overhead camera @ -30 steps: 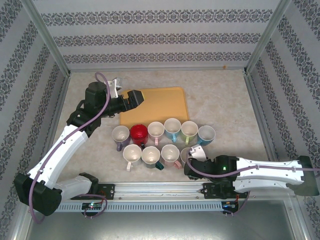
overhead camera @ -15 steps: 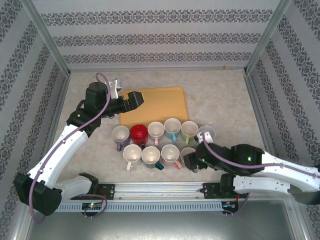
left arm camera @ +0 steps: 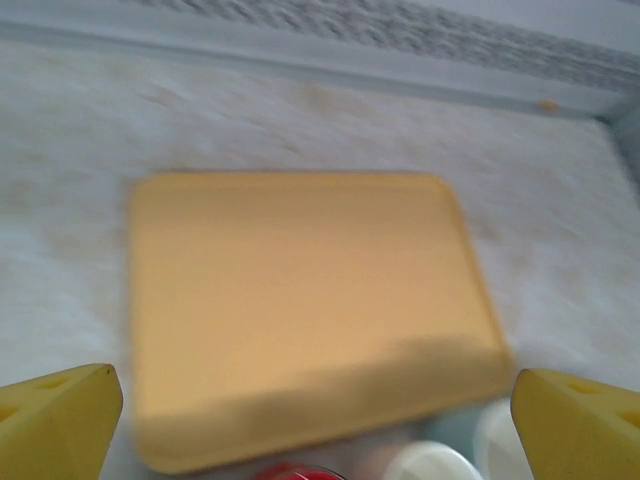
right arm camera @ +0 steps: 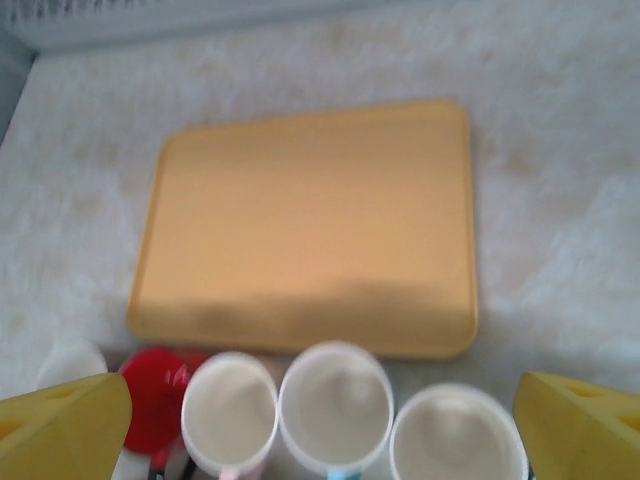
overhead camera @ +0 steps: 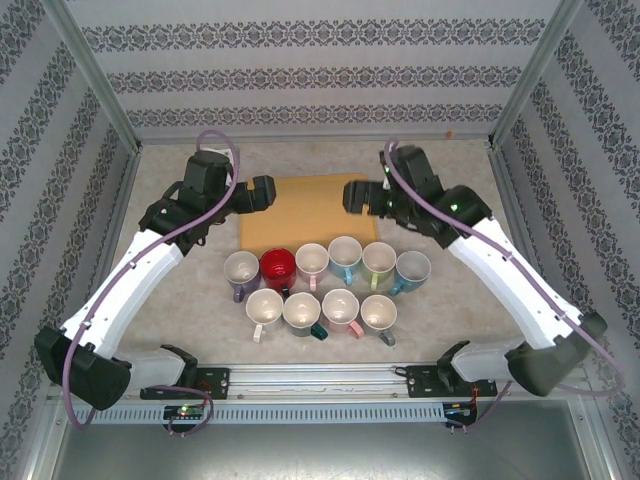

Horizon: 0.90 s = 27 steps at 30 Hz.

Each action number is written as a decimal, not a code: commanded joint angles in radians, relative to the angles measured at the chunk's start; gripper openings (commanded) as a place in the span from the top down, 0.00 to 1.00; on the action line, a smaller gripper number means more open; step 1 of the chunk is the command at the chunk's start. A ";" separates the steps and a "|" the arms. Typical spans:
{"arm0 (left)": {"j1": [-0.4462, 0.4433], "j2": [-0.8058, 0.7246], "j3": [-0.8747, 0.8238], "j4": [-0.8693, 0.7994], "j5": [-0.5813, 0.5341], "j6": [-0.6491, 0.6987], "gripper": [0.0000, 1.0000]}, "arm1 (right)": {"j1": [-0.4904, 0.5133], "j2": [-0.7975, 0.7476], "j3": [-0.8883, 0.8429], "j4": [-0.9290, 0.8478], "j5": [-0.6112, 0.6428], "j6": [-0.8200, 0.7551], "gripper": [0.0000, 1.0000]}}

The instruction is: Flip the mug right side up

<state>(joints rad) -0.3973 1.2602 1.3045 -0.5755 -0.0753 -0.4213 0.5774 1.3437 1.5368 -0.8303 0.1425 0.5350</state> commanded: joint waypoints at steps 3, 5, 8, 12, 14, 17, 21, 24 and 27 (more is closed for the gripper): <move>0.070 0.098 0.023 0.105 -0.213 0.141 0.00 | -0.097 0.088 0.097 0.217 0.060 -0.122 0.02; 0.121 0.124 -0.039 0.243 -0.126 0.258 0.00 | -0.140 0.095 0.062 0.325 0.051 -0.153 0.02; 0.208 0.108 -0.199 0.480 -0.122 0.290 0.00 | -0.228 0.082 -0.038 0.521 -0.005 -0.170 0.02; 0.357 0.044 -0.429 0.744 -0.102 0.306 0.00 | -0.320 0.092 -0.158 0.666 -0.065 -0.294 0.02; 0.415 0.027 -0.502 0.760 -0.122 0.326 0.00 | -0.356 0.093 -0.214 0.672 -0.049 -0.381 0.02; 0.437 -0.006 -0.655 0.834 -0.241 0.322 0.00 | -0.427 0.071 -0.369 0.730 -0.032 -0.478 0.02; 0.439 -0.007 -0.811 0.988 -0.134 0.332 0.00 | -0.552 0.000 -0.636 0.839 -0.055 -0.484 0.02; 0.444 0.008 -0.890 1.074 -0.203 0.256 0.00 | -0.594 -0.049 -0.780 0.857 -0.045 -0.515 0.02; 0.453 0.004 -0.932 1.096 -0.188 0.273 0.00 | -0.618 -0.098 -0.940 0.959 -0.053 -0.485 0.02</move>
<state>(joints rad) 0.0425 1.2678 0.3920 0.3859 -0.2481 -0.1314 -0.0322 1.3090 0.6857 -0.0174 0.1028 0.0662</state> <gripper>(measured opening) 0.998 0.978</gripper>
